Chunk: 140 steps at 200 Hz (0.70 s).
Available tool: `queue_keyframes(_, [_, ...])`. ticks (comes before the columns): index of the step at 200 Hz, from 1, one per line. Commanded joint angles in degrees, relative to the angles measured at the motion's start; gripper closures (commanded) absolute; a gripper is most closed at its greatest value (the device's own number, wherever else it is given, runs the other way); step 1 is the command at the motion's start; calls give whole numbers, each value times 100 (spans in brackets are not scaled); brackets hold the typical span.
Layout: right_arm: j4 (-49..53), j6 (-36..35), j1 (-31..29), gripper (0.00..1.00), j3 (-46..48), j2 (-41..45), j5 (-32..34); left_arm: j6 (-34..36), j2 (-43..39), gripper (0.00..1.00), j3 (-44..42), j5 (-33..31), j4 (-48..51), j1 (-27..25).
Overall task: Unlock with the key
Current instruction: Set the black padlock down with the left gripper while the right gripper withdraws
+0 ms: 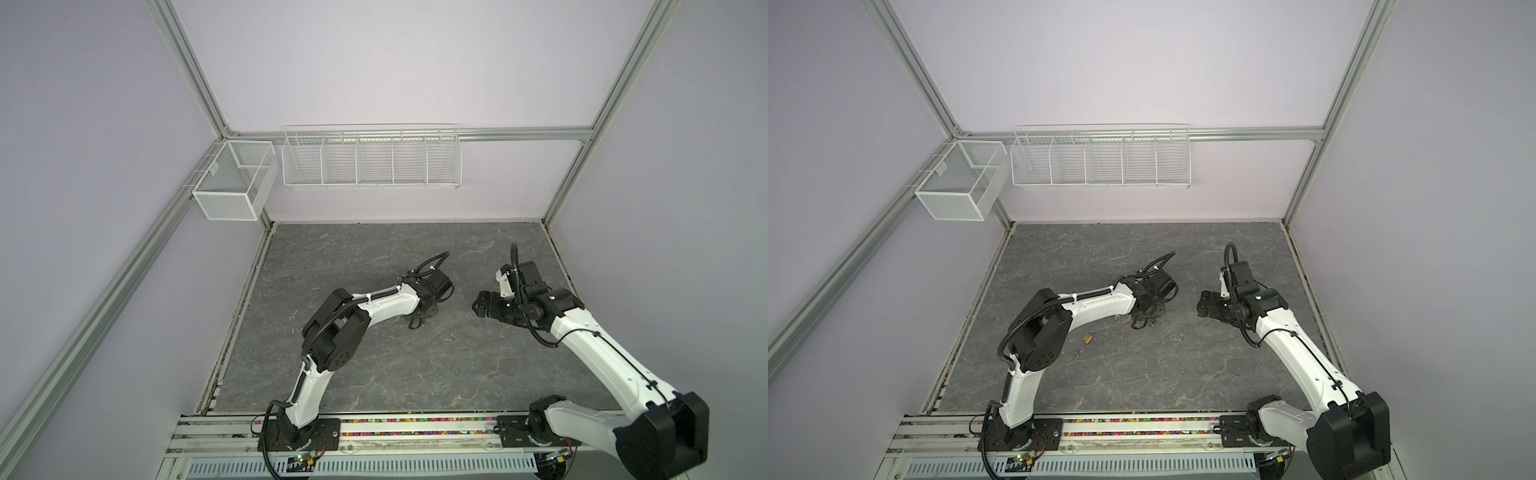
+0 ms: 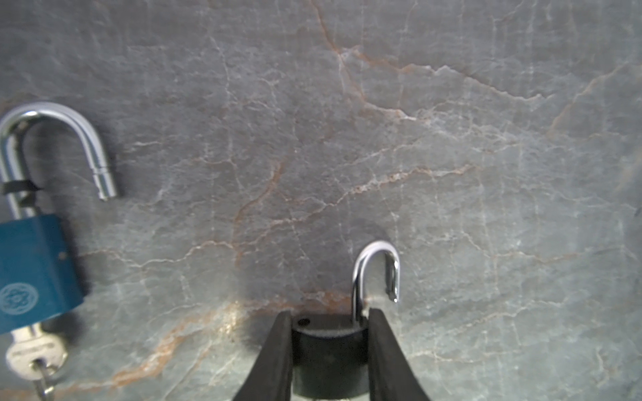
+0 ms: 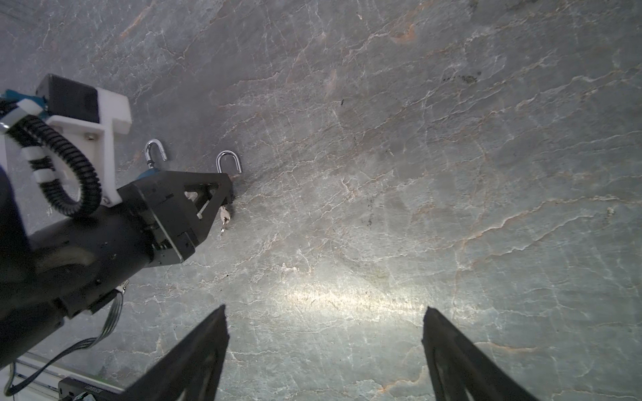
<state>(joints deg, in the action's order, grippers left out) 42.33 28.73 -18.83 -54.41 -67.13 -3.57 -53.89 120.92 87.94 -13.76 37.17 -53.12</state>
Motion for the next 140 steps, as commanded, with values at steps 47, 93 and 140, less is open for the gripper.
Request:
queue_keyframes(47, [-60,55,24,11,13,-85,-152,32,6,68,96,95,85,30])
queue_keyframes(93, [-34,80,21,11,54,62,-180,70,-260,53,-11,83,19,30])
queue_keyframes(140, [43,-64,-291,12,-136,132,-258,85,-1202,50,-596,46,-252,54])
